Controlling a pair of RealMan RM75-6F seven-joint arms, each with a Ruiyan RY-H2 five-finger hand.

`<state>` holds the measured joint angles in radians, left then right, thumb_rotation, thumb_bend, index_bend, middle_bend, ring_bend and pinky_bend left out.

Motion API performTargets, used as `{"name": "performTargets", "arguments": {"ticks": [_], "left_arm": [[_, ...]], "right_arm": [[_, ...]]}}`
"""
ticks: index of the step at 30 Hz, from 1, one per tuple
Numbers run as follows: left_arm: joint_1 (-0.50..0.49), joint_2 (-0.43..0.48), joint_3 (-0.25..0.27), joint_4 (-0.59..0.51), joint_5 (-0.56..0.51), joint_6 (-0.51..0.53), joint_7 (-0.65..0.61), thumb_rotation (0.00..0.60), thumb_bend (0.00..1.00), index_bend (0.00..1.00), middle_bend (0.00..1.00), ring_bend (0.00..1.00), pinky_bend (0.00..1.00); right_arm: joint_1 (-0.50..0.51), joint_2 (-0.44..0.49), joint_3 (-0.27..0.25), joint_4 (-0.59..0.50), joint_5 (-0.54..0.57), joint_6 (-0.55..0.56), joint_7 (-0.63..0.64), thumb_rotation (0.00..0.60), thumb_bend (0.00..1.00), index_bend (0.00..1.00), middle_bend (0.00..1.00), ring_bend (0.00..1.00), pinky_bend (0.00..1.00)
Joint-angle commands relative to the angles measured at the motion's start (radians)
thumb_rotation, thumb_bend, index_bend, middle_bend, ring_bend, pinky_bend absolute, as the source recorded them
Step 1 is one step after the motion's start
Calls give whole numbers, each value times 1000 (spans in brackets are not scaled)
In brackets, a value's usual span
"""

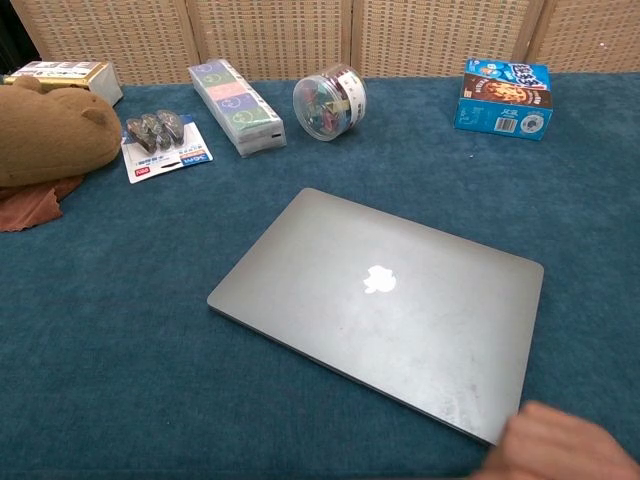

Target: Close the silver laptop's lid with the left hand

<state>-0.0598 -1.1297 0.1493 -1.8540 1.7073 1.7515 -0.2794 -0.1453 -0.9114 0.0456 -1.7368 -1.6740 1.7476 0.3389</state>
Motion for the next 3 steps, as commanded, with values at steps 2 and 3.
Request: {"name": "performTargets", "arguments": {"ticks": [2,3], "left_arm": [[6,2,-5,-6,15,-4,2,600,122,227,56,104,108],[9,3,-5,-6,21,-6,4,600,122,227,56,104,108]], "right_arm": [[1,0,-1,1,2,2,3,600,192,0,0,0,0],[1,0,-2,1,4,2,5,600,192,0,0,0,0]]}}
